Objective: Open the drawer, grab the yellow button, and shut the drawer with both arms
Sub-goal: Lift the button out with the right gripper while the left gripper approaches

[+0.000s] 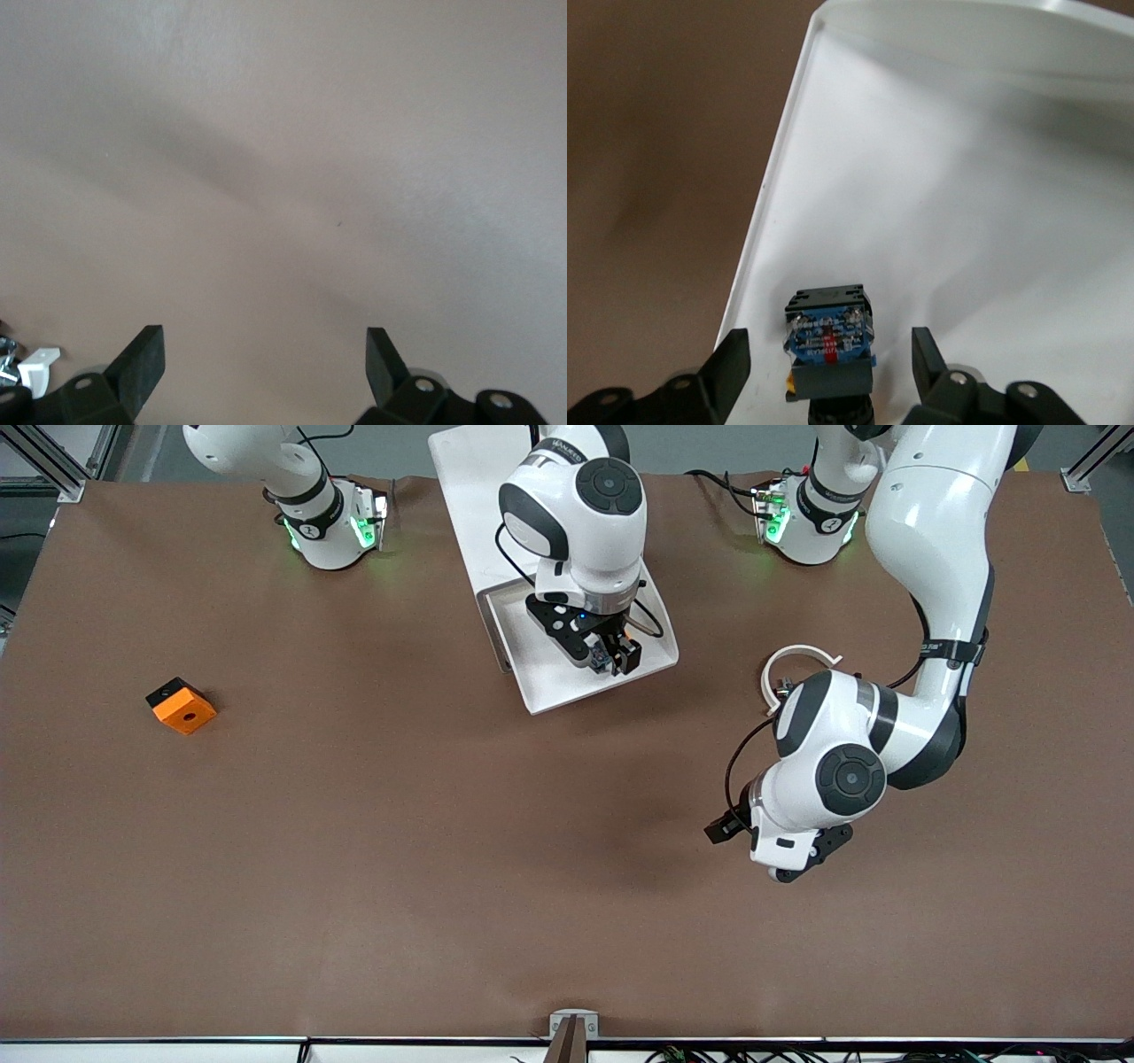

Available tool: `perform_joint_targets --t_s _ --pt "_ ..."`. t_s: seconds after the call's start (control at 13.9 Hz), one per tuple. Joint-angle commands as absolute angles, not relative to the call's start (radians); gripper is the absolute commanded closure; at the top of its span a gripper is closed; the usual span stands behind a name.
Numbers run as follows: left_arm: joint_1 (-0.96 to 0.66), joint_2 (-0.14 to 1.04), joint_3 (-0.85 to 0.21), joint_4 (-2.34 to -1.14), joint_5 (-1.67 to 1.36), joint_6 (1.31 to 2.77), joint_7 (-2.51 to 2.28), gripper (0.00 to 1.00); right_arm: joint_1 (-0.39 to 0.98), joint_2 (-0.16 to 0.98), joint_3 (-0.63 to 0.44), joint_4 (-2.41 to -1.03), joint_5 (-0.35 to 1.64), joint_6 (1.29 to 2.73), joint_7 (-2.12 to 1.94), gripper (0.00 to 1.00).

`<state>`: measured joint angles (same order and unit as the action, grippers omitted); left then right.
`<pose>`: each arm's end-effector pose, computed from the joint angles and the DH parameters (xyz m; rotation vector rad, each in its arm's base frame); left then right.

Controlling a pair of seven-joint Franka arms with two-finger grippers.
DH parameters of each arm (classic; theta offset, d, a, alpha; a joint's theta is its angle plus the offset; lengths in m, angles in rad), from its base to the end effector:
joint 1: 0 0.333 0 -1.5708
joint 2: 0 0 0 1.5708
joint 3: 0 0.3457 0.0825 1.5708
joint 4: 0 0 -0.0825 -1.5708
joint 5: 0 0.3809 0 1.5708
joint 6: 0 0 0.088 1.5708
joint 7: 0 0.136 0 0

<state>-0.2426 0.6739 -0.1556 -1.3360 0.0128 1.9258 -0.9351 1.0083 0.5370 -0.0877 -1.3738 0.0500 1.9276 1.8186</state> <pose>0.6882 -0.2620 0.3258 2.9939 0.8639 -0.1769 0.4250 0.5869 0.4051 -2.8102 1.3615 -0.0023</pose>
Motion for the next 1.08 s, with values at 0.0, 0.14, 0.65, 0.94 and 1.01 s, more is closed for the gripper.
perform_joint_targets --t_s 0.0,0.14,0.65,0.94,1.01 --pt "-0.244 0.620 -0.166 -1.361 0.038 1.931 -0.920 0.00 1.020 0.551 -0.098 -1.347 0.038 1.917 1.816 0.60" --pt "-0.245 0.592 -0.179 -1.379 0.038 1.931 -0.920 0.00 1.022 0.551 -0.098 -1.347 0.037 1.917 1.809 1.00" --pt "-0.242 0.422 -0.258 -1.566 0.038 1.997 -0.920 0.00 0.991 0.537 -0.097 -1.316 0.054 1.875 1.735 1.00" --pt "-0.242 0.344 -0.305 -1.739 0.038 2.123 -0.922 0.00 0.890 0.509 -0.095 -1.203 0.118 1.654 1.533 1.00" --pt "-0.242 0.344 -0.320 -1.747 0.038 2.123 -0.922 0.00 0.853 0.473 -0.098 -1.203 0.124 1.620 1.438 1.00"
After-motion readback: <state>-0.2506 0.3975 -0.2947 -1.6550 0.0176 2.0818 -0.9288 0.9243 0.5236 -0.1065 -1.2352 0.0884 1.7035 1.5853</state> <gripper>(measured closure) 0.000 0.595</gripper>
